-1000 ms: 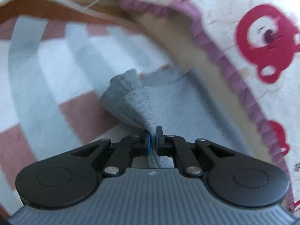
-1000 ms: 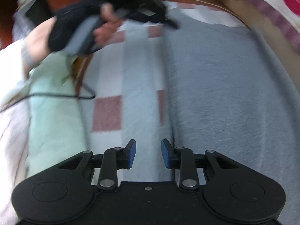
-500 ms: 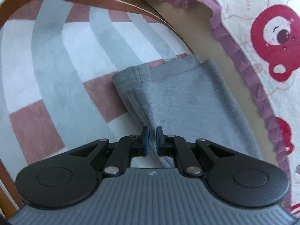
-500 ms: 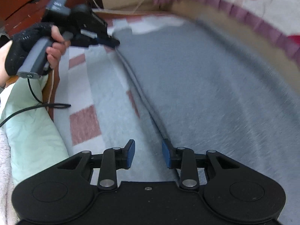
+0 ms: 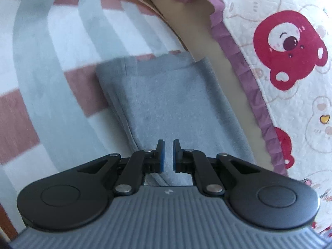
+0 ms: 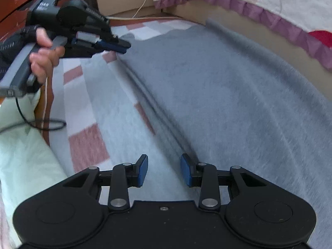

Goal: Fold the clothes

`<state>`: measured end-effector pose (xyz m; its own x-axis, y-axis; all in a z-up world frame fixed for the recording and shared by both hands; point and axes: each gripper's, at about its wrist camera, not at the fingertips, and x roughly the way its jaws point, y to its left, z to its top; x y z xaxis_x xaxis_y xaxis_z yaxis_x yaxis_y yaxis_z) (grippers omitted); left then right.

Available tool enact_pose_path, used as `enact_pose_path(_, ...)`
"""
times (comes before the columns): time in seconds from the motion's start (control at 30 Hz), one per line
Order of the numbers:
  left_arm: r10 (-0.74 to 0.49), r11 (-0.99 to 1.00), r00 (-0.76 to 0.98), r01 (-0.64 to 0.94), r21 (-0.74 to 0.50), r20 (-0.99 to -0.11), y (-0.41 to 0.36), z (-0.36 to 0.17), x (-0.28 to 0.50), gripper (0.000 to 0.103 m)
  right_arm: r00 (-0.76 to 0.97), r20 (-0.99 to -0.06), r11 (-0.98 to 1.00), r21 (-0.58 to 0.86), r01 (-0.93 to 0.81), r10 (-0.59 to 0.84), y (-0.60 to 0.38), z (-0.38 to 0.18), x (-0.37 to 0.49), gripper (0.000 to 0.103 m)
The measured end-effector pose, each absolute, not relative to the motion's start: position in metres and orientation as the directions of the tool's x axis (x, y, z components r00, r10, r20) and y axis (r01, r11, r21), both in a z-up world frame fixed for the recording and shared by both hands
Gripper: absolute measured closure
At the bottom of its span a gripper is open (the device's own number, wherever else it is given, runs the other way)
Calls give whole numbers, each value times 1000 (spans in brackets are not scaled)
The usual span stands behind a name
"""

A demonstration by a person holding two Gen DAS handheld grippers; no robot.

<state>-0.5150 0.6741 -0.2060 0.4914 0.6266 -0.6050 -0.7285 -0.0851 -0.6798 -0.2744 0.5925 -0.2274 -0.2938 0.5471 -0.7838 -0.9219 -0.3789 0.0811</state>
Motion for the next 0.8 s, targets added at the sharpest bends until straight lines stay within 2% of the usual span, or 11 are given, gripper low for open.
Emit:
enact_pose_path(0.13,582,-97,482,-759,-644,-655,674,-206,-514,98,-202,-840,-272,68,-960,503,597,-230,-272,62)
enact_pose_path(0.23,537,-50,523,-764,-644,-662,673,-205,-507,98,-194,-844,-218,94,-971,501,596,-224,-269,59)
enact_pose_path(0.33,480,4,582,-750,-661,-657,671,-207,-492,92,-166,-834,-235,45,-971,526,597,-226,-272,58)
enact_pose_path(0.4,452,22,585,-762,-647,-673,670,-212,-480,90,-224,-833,-260,101,-960,505,601,-231,-268,57)
enact_pose_path(0.43,443,29,592,-760,-649,-673,670,-214,-476,89,-261,-832,-269,141,-953,490,604,-234,-266,52)
enact_pose_path(0.57,478,32,661,-671,-741,-578,671,-217,-478,88,-363,-775,-326,214,-921,517,613,-236,-271,51)
enact_pose_path(0.6,498,38,663,-660,-750,-558,671,-216,-480,88,-370,-762,-366,188,-912,532,619,-239,-279,51)
enact_pose_path(0.7,580,72,593,-719,-691,-558,670,-206,-485,88,-399,-727,-475,113,-873,559,640,-245,-307,51)
enact_pose_path(0.8,631,81,531,-770,-633,-566,668,-194,-497,87,-485,-696,-501,205,-841,530,670,-244,-329,49)
